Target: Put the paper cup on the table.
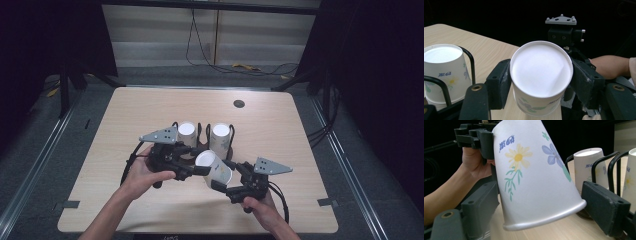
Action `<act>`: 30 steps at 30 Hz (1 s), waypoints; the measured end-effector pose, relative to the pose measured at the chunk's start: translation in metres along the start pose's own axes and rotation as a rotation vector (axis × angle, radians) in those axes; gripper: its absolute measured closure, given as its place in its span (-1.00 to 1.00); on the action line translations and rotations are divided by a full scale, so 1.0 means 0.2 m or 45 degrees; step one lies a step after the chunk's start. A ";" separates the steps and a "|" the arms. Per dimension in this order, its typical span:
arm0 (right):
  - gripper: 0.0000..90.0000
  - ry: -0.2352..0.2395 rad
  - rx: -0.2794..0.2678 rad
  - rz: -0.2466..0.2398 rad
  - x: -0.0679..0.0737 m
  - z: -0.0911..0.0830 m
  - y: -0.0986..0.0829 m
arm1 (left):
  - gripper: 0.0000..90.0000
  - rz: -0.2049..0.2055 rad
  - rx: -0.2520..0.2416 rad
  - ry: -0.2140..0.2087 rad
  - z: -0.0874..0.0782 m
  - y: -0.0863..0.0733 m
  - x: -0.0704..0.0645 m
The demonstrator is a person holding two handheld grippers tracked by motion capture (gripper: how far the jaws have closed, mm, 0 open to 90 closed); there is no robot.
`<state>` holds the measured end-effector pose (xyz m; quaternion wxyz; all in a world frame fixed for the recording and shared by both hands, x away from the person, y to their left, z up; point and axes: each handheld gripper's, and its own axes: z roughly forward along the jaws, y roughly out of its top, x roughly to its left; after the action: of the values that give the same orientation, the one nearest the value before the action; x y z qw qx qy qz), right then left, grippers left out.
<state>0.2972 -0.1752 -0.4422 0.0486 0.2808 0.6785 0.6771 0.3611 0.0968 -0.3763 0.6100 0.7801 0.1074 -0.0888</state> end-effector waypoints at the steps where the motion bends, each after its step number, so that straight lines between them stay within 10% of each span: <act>1: -0.67 0.004 -0.004 0.006 0.00 0.00 0.00 | -0.19 0.000 0.001 -0.001 0.00 0.00 0.00; 30: -0.41 0.020 0.039 -0.016 -0.01 0.00 0.00 | -0.40 -0.067 0.010 0.021 0.01 -0.02 0.03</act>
<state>0.2986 -0.1760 -0.4429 0.0430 0.2720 0.6909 0.6685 0.3662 0.0958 -0.3828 0.6035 0.7801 0.1325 -0.0989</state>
